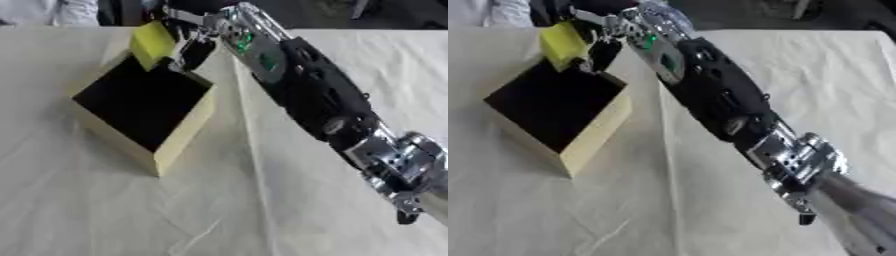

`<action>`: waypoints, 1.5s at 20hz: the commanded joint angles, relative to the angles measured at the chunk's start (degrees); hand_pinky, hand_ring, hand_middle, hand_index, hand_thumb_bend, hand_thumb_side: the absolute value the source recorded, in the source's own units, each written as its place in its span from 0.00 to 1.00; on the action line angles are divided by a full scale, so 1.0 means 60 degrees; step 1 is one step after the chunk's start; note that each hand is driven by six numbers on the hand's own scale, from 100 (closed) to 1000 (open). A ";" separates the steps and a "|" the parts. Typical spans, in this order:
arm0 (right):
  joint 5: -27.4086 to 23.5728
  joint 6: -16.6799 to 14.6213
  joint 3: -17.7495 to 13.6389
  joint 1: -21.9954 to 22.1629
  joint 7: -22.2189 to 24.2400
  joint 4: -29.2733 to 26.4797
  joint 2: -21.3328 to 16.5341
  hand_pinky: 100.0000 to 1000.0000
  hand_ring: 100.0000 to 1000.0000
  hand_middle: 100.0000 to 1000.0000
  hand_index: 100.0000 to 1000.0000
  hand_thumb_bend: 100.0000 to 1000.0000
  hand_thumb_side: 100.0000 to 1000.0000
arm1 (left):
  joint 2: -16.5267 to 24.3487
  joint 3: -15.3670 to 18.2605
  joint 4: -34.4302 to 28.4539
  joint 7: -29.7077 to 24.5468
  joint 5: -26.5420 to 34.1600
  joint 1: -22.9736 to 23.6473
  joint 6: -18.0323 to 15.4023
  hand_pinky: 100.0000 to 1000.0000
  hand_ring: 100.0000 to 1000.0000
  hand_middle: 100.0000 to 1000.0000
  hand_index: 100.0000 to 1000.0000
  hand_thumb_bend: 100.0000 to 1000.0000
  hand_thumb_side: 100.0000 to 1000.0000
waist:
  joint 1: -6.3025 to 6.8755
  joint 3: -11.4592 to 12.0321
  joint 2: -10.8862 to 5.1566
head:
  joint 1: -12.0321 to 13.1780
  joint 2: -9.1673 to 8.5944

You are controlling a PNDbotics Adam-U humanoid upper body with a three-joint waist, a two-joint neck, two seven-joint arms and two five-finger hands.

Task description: Pick up objects on the table and place them in the box.

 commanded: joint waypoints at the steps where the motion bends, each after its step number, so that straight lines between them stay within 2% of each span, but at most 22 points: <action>1: 0.0249 -0.0059 -0.0063 -0.0237 -0.0126 0.0083 0.0056 0.44 0.49 0.34 0.47 0.00 0.03 | 0.0058 -0.0033 -0.0178 -0.0065 0.0071 -0.0119 -0.0005 0.68 0.85 0.89 0.61 0.00 0.65 | 0.0043 0.0009 -0.0151 | -0.0067 -0.0111; 6: 0.0608 -0.0153 0.0121 -0.0261 -0.0142 -0.0085 0.0223 0.45 0.50 0.35 0.46 0.00 0.01 | 0.0055 -0.0042 -0.0178 -0.0106 0.0125 -0.0132 -0.0040 0.68 0.85 0.89 0.61 0.00 0.64 | 0.0046 0.0008 -0.0156 | -0.0116 -0.0063; 11: 0.1085 -0.0205 0.0384 -0.0238 0.0009 -0.0498 0.0291 0.46 0.51 0.36 0.47 0.00 0.00 | 0.0060 -0.0055 -0.0178 -0.0167 0.0174 -0.0129 -0.0045 0.68 0.85 0.89 0.61 0.00 0.65 | 0.0037 -0.0018 -0.0190 | -0.0110 -0.0030; 15: 0.1153 -0.0156 0.0430 -0.0339 0.0050 -0.1016 0.0181 0.47 0.51 0.38 0.46 0.00 0.00 | 0.0072 -0.0047 -0.0178 -0.0188 0.0193 -0.0094 -0.0035 0.68 0.85 0.89 0.61 0.00 0.65 | 0.0048 -0.0074 -0.0239 | -0.0098 0.0023; 21: 0.0682 0.0108 0.0467 -0.0406 0.0422 -0.2047 -0.0128 0.47 0.51 0.37 0.46 0.00 0.00 | 0.0123 -0.0048 -0.0178 -0.0223 0.0366 -0.0050 -0.0169 0.68 0.84 0.88 0.62 0.00 0.63 | 0.0091 -0.0152 -0.0445 | -0.0084 0.0189; 30: -0.0011 0.0405 0.0891 -0.0177 0.1208 -0.2929 -0.0020 0.46 0.50 0.38 0.46 0.00 0.01 | 0.0227 -0.0053 -0.0178 -0.0451 0.0951 -0.0211 -0.0567 0.66 0.83 0.86 0.63 0.00 0.62 | 0.0106 -0.0090 -0.0624 | -0.0168 0.0386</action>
